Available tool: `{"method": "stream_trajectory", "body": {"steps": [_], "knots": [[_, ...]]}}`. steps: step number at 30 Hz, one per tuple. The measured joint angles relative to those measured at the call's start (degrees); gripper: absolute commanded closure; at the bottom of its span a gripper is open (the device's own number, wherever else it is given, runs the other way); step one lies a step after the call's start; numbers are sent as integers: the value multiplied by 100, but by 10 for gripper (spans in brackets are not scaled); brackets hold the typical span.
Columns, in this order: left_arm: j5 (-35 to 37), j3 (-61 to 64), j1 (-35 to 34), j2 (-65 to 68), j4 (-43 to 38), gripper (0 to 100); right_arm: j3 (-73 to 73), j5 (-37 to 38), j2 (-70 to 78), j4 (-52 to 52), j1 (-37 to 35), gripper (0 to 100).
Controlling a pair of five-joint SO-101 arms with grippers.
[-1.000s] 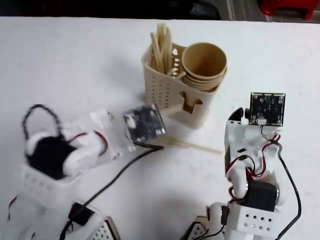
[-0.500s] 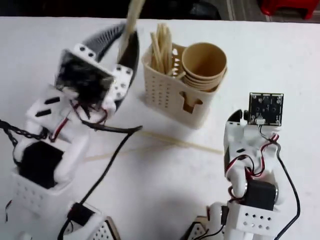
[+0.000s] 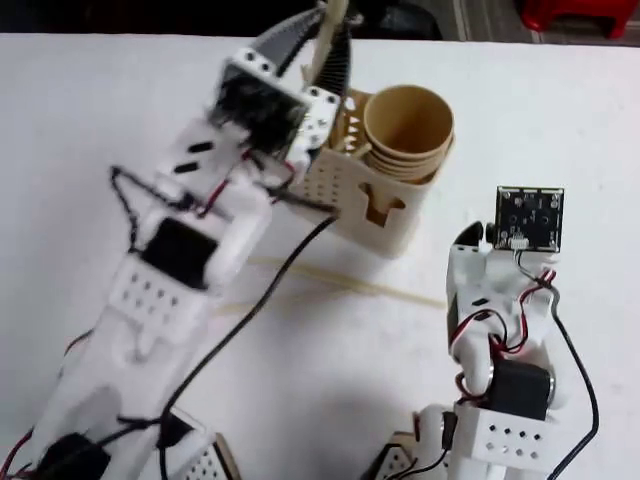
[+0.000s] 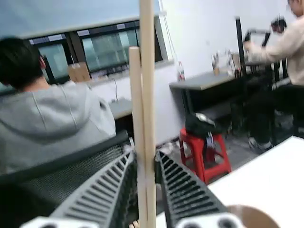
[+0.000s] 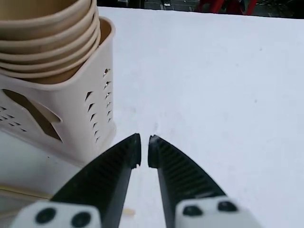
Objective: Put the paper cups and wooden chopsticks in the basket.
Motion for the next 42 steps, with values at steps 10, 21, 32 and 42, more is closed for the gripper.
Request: {"method": "stream_trajectory", "body": {"steps": [10, 21, 32, 42], "knots": [[475, 53, -229, 809, -53, 893, 0, 0, 0, 0, -176, 956], [756, -914, -844, 897, 1767, 880, 0, 0, 0, 0, -176, 956], [756, -1741, -1705, -316, 4703, 977, 0, 0, 0, 0, -176, 956], [756, 1116, -2804, -2593, 4782, 974, 141, 325, 0, 0, -651, 956]]}}
